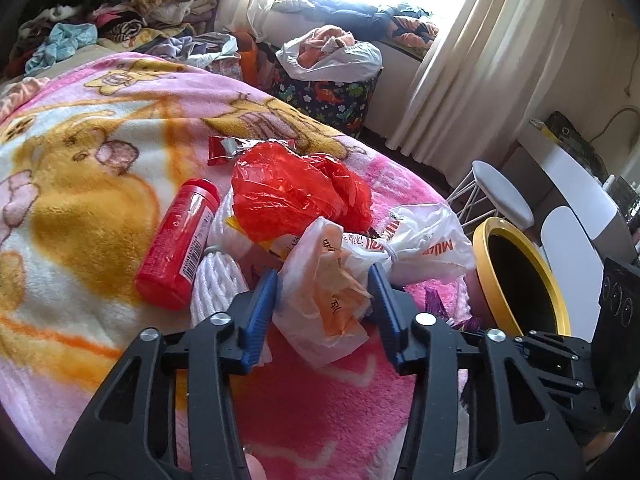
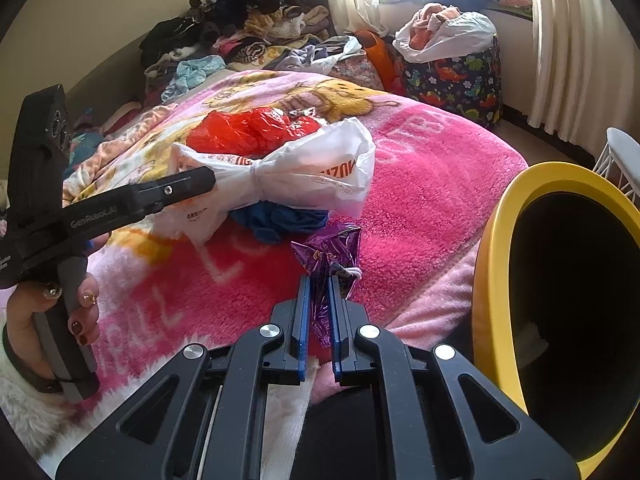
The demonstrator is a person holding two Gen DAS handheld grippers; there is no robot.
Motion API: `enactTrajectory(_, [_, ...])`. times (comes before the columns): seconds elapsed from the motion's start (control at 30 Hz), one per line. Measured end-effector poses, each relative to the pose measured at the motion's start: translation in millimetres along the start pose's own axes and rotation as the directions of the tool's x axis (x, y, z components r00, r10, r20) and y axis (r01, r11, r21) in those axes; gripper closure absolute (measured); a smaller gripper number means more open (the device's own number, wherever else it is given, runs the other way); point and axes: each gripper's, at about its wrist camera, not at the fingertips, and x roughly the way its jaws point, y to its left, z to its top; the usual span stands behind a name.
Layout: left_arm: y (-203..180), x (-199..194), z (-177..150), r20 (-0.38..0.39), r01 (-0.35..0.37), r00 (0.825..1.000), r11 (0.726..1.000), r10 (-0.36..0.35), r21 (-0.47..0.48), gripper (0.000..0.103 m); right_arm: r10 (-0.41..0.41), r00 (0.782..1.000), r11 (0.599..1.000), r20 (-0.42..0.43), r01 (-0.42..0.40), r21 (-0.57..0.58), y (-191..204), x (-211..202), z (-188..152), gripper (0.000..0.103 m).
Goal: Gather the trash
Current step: 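Grasp the white plastic bag with the left tool while the right grasps the purple wrapper, then carry the white bag and purple wrapper with both tools over the bin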
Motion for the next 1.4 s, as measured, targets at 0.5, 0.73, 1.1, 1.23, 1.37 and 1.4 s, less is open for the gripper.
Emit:
enactTrajectory(0.5, [-16.9, -26.0, 15.2, 0.086, 0.031, 0.996, 1.000, -0.031, 0.002, 0.091, 0.018, 0.997, 1.000, 0.075, -0.019, 0.010, -4.3, -28.5, 0.2, 0.095])
enactTrajectory(0.73, [-27.8, -45.4, 29.3, 0.148, 0.038, 0.988, 0.999, -0.039, 0.010, 0.091, 0.027, 0.992, 1.000, 0.123, -0.028, 0.013, -6.3, -47.1, 4.5, 0.095])
enactTrajectory(1.1, [-42.1, -62.2, 37.8, 0.195, 0.040, 0.980, 0.999, -0.044, 0.027, 0.091, 0.014, 0.983, 0.999, 0.185, -0.020, 0.033, -14.5, -71.7, 7.8, 0.095])
enactTrajectory(1.23, [-47.2, -64.7, 38.5, 0.203, 0.038, 0.978, 0.999, -0.044, 0.035, 0.091, 0.004, 0.979, 0.999, 0.202, -0.015, 0.050, -22.1, -79.3, 7.5, 0.095])
enactTrajectory(1.37, [-52.4, -64.7, 39.1, 0.203, 0.041, 0.978, 0.998, -0.048, 0.038, 0.091, -0.009, 0.977, 0.997, 0.215, -0.007, 0.072, -30.9, -86.4, 6.5, 0.095])
enactTrajectory(1.4, [-53.3, -64.4, 39.1, 0.203, 0.043, 0.978, 0.998, -0.050, 0.039, 0.091, -0.012, 0.976, 0.997, 0.218, -0.005, 0.078, -33.5, -88.1, 6.1, 0.095])
